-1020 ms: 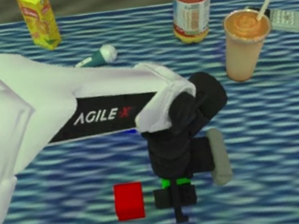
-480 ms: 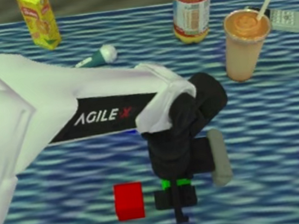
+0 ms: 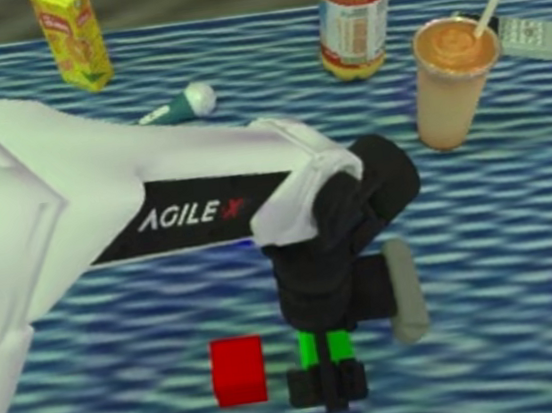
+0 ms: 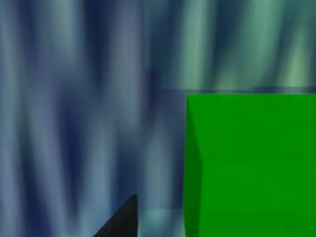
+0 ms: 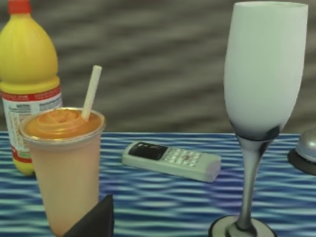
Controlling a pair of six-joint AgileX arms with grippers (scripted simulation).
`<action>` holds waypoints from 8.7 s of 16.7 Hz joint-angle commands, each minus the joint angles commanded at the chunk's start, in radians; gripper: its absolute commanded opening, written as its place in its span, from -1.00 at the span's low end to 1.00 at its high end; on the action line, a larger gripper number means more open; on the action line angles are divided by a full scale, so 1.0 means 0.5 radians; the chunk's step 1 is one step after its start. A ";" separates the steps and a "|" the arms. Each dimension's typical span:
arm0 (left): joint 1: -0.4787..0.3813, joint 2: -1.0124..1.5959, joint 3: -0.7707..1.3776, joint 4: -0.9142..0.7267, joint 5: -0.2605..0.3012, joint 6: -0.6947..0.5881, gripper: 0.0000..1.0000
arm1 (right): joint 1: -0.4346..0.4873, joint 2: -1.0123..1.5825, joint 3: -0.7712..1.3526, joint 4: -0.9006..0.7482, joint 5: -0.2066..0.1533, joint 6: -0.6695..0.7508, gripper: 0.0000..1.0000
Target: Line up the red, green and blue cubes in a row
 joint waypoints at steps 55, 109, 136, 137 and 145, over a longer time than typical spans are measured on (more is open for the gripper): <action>0.789 0.766 1.033 -0.273 0.007 -1.925 1.00 | 0.000 0.000 0.000 0.000 0.000 0.000 1.00; -0.200 0.440 1.273 -0.817 -0.036 -3.344 -1.00 | 0.000 0.000 0.000 0.000 0.000 0.000 1.00; -0.242 0.520 0.866 -0.320 -0.037 -3.390 0.21 | 0.000 0.000 0.000 0.000 0.000 0.000 1.00; -0.242 0.520 0.866 -0.320 -0.037 -3.390 0.36 | 0.000 0.000 0.000 0.000 0.000 0.000 1.00; -0.242 0.520 0.866 -0.320 -0.037 -3.390 1.00 | 0.000 0.000 0.000 0.000 0.000 0.000 1.00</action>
